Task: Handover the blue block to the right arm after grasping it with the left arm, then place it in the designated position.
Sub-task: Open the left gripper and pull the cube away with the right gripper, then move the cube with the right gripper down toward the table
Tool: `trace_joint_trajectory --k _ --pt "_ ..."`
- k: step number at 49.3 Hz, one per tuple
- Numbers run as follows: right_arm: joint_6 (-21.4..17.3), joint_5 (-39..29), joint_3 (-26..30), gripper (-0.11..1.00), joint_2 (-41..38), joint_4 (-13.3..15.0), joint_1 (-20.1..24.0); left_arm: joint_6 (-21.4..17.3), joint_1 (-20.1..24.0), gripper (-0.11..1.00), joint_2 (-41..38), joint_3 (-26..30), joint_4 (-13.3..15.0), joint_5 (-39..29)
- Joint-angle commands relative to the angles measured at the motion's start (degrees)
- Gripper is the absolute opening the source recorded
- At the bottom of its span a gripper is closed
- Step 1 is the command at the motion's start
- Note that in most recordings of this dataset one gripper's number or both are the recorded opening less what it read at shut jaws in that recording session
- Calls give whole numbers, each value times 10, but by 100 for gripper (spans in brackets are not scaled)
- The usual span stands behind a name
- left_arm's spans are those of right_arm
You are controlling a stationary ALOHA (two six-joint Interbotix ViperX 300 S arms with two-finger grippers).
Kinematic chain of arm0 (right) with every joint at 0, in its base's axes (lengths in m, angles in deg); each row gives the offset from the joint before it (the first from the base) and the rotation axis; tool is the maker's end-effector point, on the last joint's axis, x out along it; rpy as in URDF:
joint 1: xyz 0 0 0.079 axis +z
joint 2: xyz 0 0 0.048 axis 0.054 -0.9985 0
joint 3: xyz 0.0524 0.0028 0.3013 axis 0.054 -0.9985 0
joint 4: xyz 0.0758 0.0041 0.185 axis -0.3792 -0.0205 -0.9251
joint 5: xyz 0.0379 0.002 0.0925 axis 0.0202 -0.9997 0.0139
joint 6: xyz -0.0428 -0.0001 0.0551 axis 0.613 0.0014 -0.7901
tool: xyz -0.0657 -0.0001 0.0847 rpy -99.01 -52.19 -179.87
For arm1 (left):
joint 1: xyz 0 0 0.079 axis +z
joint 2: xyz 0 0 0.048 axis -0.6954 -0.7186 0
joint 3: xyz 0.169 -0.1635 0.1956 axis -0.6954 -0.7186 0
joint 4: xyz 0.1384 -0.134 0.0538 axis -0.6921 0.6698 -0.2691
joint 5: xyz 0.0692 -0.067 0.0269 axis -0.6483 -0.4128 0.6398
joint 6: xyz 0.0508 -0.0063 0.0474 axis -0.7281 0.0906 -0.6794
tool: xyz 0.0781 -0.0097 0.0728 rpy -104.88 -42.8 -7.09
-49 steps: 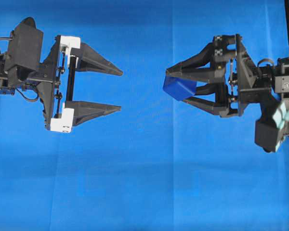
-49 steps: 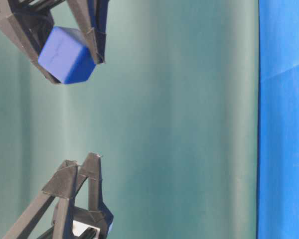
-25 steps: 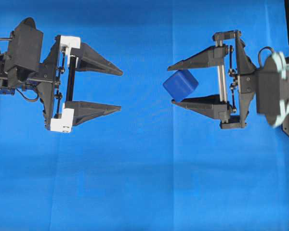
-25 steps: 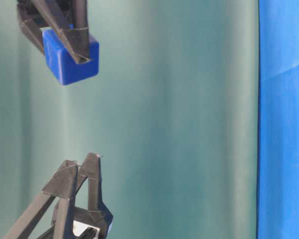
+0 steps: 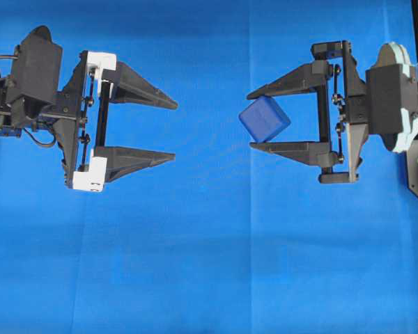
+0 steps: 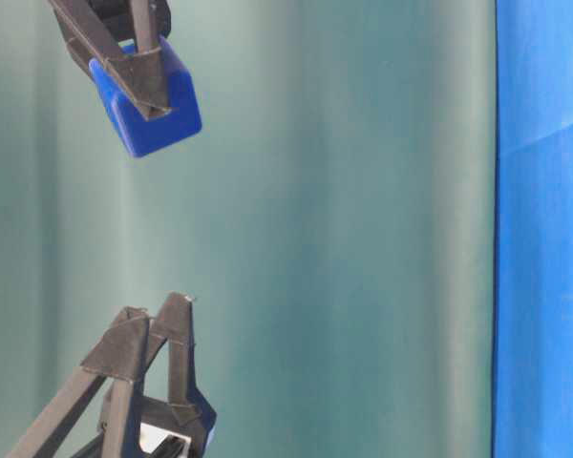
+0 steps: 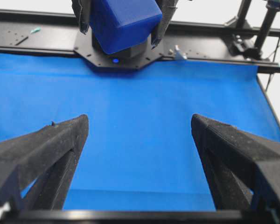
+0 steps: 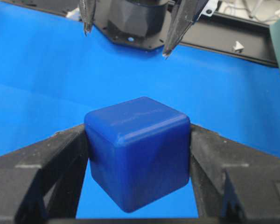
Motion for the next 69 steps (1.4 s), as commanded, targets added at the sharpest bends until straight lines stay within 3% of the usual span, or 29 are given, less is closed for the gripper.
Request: trace_joint_trajectory --k 1,51,69 --pt "-1 1 10 54 7 -2 2 -1 -1 93 10 8 -1 4" --pt "-3 -25 10 54 7 -2 7 -2 -2 93 11 11 -3 5" --pt "-20 -116 9 54 7 -7 28 -2 -2 93 10 11 -2 5"
